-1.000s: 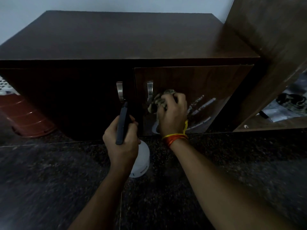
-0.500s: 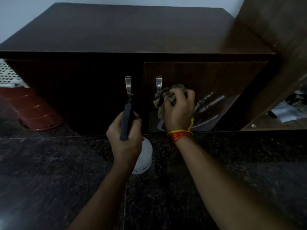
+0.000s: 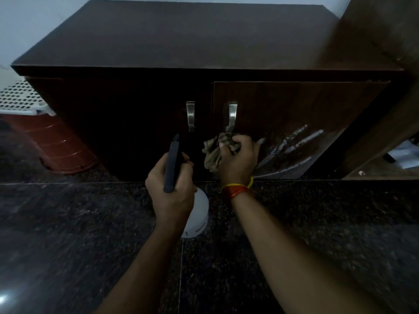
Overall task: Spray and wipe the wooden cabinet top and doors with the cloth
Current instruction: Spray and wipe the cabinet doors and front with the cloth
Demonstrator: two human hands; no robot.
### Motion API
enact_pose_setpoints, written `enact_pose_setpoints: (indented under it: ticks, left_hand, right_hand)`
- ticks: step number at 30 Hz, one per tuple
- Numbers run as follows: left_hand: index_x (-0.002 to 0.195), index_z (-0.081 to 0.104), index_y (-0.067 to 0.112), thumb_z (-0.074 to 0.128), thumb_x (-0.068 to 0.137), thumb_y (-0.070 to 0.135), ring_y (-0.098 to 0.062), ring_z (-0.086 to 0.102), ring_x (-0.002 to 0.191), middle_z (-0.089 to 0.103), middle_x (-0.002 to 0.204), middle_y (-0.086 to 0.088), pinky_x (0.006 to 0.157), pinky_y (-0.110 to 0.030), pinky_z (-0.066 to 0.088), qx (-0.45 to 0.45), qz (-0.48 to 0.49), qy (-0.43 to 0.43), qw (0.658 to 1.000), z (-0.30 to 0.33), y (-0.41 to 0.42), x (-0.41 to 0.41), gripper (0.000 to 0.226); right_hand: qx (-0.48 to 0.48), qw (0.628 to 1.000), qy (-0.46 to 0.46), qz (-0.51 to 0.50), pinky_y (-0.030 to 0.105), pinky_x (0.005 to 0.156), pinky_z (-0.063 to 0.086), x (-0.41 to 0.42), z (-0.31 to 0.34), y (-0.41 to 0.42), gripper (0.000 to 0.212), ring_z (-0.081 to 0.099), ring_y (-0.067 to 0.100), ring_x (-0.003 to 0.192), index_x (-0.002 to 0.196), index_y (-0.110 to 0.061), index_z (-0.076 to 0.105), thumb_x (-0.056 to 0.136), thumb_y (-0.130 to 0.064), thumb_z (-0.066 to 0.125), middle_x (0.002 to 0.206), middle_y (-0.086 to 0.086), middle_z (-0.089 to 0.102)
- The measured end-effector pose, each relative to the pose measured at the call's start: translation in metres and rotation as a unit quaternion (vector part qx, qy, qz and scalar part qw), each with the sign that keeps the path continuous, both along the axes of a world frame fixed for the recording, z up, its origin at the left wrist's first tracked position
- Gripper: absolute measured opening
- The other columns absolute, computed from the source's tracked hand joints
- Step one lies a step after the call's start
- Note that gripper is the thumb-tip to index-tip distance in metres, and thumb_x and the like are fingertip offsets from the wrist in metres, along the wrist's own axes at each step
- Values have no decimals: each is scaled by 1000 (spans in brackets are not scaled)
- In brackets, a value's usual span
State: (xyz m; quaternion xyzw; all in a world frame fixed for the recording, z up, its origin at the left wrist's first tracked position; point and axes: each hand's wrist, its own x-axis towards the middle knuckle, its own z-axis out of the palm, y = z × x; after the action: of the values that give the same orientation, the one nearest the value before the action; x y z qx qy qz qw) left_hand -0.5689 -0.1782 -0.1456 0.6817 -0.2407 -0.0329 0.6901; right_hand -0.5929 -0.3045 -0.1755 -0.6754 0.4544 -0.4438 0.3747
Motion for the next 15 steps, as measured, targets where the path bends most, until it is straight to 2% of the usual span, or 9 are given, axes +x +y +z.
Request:
enact_pose_setpoints:
  ticks: [4, 7, 10, 13, 15]
  left_hand:
    - [79, 57, 19, 50, 88, 17, -31, 47, 47, 52, 66, -22, 47, -25, 43, 3, 1, -9, 1000, 1, 0, 1, 11]
    - [81, 58, 20, 51, 87, 21, -34, 47, 47, 55, 71, -24, 48, -25, 43, 1, -2, -3, 1000, 2, 2, 3, 9]
    - [83, 58, 18, 51, 87, 20, -35, 47, 49, 56, 74, -24, 50, -28, 43, 2, 2, 3, 1000, 2, 6, 5, 8]
    - [82, 58, 19, 51, 87, 20, -39, 47, 49, 56, 74, -26, 48, -34, 41, 3, 9, 5, 1000, 4, 7, 6, 8]
    - [80, 58, 21, 52, 86, 23, -42, 47, 51, 56, 73, -26, 46, -41, 41, 2, 12, 8, 1000, 6, 5, 6, 8]
  right_hand:
    - [72, 993, -63, -74, 28, 82, 43, 18, 10, 4, 29, 56, 29, 96, 96, -3, 60, 74, -14, 77, 107, 17, 55]
    - [92, 992, -46, -77, 22, 77, 36, 17, 2, 5, 28, 56, 29, 97, 97, -2, 57, 76, -12, 74, 108, 20, 56]
    - [99, 993, -14, -63, 20, 76, 35, 13, 0, 4, 28, 56, 29, 98, 98, -1, 58, 77, -11, 73, 110, 20, 58]
    - [69, 995, -44, -61, 22, 77, 41, 9, 11, -1, 26, 57, 26, 91, 95, -1, 60, 76, -11, 75, 106, 20, 60]
    - [24, 996, -55, -65, 15, 73, 38, 5, 17, 0, 24, 53, 18, 87, 93, -2, 61, 77, -11, 75, 104, 18, 59]
